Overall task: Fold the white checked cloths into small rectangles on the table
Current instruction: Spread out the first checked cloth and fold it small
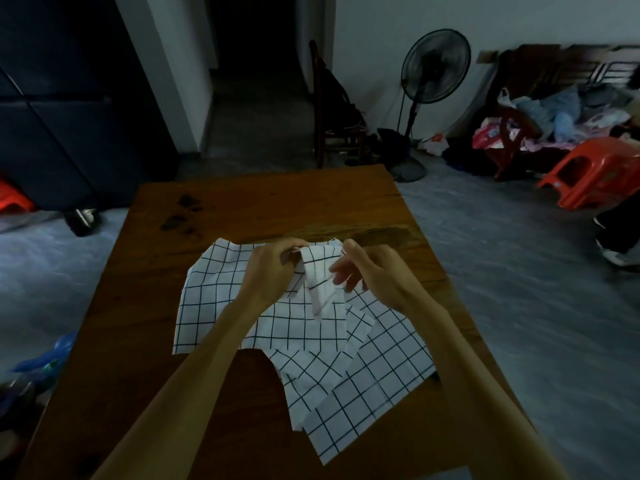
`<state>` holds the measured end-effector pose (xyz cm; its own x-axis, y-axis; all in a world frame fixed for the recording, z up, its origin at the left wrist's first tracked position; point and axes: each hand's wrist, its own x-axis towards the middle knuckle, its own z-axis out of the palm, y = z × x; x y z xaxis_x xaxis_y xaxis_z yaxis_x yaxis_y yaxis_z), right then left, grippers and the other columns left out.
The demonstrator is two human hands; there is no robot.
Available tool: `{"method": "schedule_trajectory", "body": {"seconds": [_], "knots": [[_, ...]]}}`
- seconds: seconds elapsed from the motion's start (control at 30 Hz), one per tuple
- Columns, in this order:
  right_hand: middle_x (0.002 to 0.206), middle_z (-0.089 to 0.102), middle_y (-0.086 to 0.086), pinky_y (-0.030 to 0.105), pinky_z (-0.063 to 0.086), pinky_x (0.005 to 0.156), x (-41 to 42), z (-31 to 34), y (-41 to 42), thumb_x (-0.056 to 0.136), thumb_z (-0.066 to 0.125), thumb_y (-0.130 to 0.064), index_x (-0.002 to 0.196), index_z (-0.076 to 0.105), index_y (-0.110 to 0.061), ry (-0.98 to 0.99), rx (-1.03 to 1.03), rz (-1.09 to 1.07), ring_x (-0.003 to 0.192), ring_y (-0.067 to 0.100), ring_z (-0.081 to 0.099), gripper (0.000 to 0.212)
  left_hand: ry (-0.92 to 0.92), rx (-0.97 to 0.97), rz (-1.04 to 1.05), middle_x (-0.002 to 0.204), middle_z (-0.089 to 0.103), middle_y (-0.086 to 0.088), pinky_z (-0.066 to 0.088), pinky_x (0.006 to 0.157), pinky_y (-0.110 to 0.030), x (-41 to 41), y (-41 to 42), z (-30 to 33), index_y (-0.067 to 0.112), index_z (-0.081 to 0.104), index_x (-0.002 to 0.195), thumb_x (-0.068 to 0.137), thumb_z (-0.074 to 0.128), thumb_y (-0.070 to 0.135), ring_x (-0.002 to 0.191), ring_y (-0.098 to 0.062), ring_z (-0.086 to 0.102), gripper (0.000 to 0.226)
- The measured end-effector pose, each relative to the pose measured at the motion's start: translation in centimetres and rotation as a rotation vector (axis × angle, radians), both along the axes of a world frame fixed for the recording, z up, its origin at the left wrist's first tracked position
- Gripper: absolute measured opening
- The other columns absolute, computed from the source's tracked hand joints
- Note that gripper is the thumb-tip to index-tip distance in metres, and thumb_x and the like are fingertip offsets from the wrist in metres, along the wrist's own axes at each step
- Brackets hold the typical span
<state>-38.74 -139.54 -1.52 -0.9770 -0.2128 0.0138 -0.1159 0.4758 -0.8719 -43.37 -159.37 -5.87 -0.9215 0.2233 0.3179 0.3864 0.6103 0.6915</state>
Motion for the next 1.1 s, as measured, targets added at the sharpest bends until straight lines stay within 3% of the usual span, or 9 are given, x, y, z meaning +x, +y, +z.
{"method": "schedule_trajectory", "body": {"seconds": [0.07, 0.13, 0.23, 0.43, 0.5, 0.57, 0.7, 0.9, 1.1], "knots": [[0.082, 0.067, -0.013, 0.024, 0.053, 0.061, -0.6, -0.6, 0.0, 0.099, 0.048, -0.028, 0.103, 0.068, -0.013, 0.163, 0.121, -0.092, 0.068, 0.008, 0.064, 0.025, 0.001, 0.020, -0.045, 0.107, 0.067, 0.001, 0.040, 0.077, 0.000, 0.1, 0.2, 0.4, 0.010, 0.067, 0.109, 0.087, 0.057, -0.002, 0.095, -0.006, 0.057, 0.028], [0.095, 0.066, -0.012, 0.026, 0.054, 0.074, -1.1, -1.0, 0.0, 0.095, 0.057, -0.022, 0.113, 0.065, -0.014, 0.296, 0.260, -0.101, 0.080, -0.001, 0.060, 0.022, 0.005, 0.043, -0.075, 0.105, 0.067, 0.002, 0.039, 0.077, 0.002, 0.2, 0.4, 0.8, 0.011, 0.068, 0.108, 0.086, 0.057, -0.003, 0.093, -0.005, 0.057, 0.029], [0.121, 0.065, 0.001, 0.038, 0.049, 0.094, -1.4, -1.1, -0.7, 0.094, 0.060, -0.026, 0.122, 0.062, -0.016, 0.333, 0.286, -0.040, 0.111, 0.017, 0.058, 0.030, -0.014, 0.071, -0.119, 0.104, 0.068, 0.002, 0.041, 0.079, -0.001, 0.6, 0.9, 1.1, 0.013, 0.069, 0.109, 0.086, 0.055, -0.006, 0.092, -0.005, 0.059, 0.033], [0.105, 0.072, 0.001, 0.035, 0.055, 0.080, -1.5, -1.7, -1.5, 0.093, 0.062, -0.023, 0.114, 0.069, -0.014, 0.382, 0.237, -0.044, 0.094, 0.016, 0.065, 0.024, -0.124, 0.125, -0.144, 0.104, 0.067, 0.006, 0.047, 0.080, -0.013, 1.1, 0.7, 1.5, 0.015, 0.066, 0.114, 0.093, 0.050, 0.004, 0.093, -0.006, 0.061, 0.029], [0.102, 0.073, 0.001, 0.029, 0.053, 0.078, -1.5, -2.1, -1.2, 0.093, 0.061, -0.021, 0.109, 0.071, -0.013, 0.379, 0.207, -0.070, 0.092, 0.016, 0.066, 0.021, -0.171, 0.156, -0.138, 0.082, 0.066, 0.015, 0.049, 0.066, -0.015, 1.3, 0.5, 1.4, 0.015, 0.068, 0.107, 0.096, 0.048, 0.013, 0.071, 0.001, 0.058, 0.022], [0.097, 0.073, 0.002, 0.025, 0.051, 0.075, -1.5, -2.3, -1.0, 0.094, 0.060, -0.020, 0.104, 0.072, -0.012, 0.377, 0.214, -0.098, 0.087, 0.017, 0.065, 0.018, -0.225, 0.240, -0.130, 0.060, 0.056, 0.022, 0.040, 0.056, -0.011, 1.7, 0.5, 1.7, 0.013, 0.067, 0.103, 0.098, 0.044, 0.028, 0.057, 0.003, 0.050, 0.027], [0.089, 0.071, 0.001, 0.034, 0.054, 0.071, -1.8, -2.6, -0.9, 0.095, 0.058, -0.023, 0.098, 0.071, -0.013, 0.354, 0.241, -0.114, 0.078, 0.015, 0.063, 0.016, -0.159, 0.253, -0.143, 0.085, 0.065, 0.021, 0.044, 0.069, -0.008, 1.9, 0.9, 2.6, 0.026, 0.066, 0.099, 0.091, 0.054, 0.037, 0.081, 0.005, 0.060, 0.018], [0.087, 0.069, -0.007, 0.030, 0.053, 0.067, -1.9, -3.2, -0.4, 0.095, 0.057, -0.033, 0.097, 0.070, -0.020, 0.303, 0.265, -0.076, 0.074, 0.008, 0.060, 0.019, -0.048, 0.259, 0.001, 0.087, 0.068, 0.015, 0.045, 0.068, -0.006, 0.7, 1.0, 2.4, 0.021, 0.071, 0.092, 0.091, 0.059, 0.021, 0.083, 0.005, 0.061, 0.012], [0.092, 0.069, -0.004, 0.026, 0.055, 0.072, -0.7, -5.9, 2.2, 0.095, 0.057, -0.021, 0.103, 0.068, -0.014, 0.217, 0.323, -0.093, 0.077, 0.008, 0.063, 0.016, 0.030, 0.239, 0.039, 0.091, 0.070, 0.008, 0.045, 0.073, -0.005, -0.5, 0.2, 1.7, 0.014, 0.072, 0.095, 0.092, 0.058, 0.020, 0.087, 0.006, 0.061, 0.016]]}}
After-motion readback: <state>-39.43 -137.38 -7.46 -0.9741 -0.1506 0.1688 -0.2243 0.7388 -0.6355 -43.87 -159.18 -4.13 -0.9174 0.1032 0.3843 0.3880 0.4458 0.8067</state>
